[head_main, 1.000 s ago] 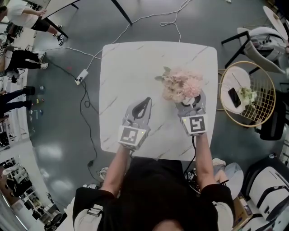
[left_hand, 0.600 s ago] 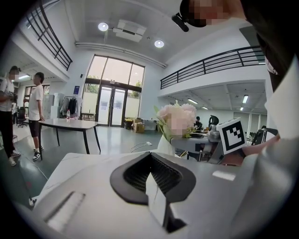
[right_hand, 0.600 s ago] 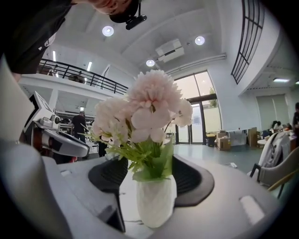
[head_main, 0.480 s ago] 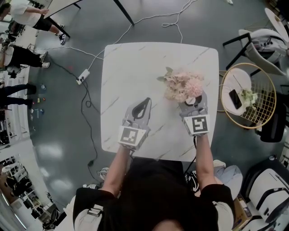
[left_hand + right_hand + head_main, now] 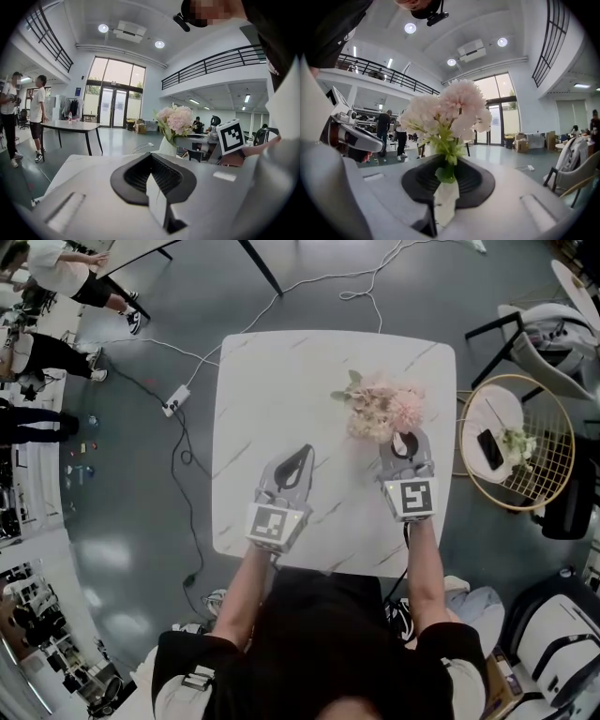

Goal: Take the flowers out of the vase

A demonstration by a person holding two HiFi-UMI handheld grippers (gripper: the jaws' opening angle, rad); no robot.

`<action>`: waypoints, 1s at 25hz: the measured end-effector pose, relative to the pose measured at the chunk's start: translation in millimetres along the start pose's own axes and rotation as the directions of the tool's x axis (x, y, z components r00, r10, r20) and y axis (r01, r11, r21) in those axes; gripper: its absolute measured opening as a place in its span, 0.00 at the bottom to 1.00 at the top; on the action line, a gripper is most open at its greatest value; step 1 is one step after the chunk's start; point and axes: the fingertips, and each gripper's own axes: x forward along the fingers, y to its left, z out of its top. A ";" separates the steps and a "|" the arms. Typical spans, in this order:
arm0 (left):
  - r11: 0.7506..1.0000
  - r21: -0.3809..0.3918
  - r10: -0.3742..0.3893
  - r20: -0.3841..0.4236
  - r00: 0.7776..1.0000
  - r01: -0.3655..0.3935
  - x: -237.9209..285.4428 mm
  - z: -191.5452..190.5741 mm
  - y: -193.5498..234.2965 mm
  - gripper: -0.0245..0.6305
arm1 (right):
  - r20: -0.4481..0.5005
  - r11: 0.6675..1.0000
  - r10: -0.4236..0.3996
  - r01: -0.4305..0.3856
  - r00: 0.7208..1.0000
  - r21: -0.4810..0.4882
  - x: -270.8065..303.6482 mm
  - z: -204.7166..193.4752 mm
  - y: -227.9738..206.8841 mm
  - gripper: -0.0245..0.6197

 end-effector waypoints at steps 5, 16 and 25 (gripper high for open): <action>1.000 -0.001 0.007 0.003 1.000 -0.007 -2.7 1.8 1.2 0.05 | -0.004 1.000 0.007 -0.007 1.000 -0.018 1.0 0.1 0.8 0.08; 1.000 0.002 0.030 -0.002 1.000 -0.030 -13.2 4.1 5.8 0.05 | 0.013 1.000 0.002 -0.002 1.000 -0.020 -2.0 6.8 4.5 0.07; 1.000 0.005 0.023 0.042 0.999 -0.023 -26.1 11.1 6.3 0.05 | -0.006 1.000 -0.017 0.017 1.000 -0.013 -10.4 6.4 5.9 0.07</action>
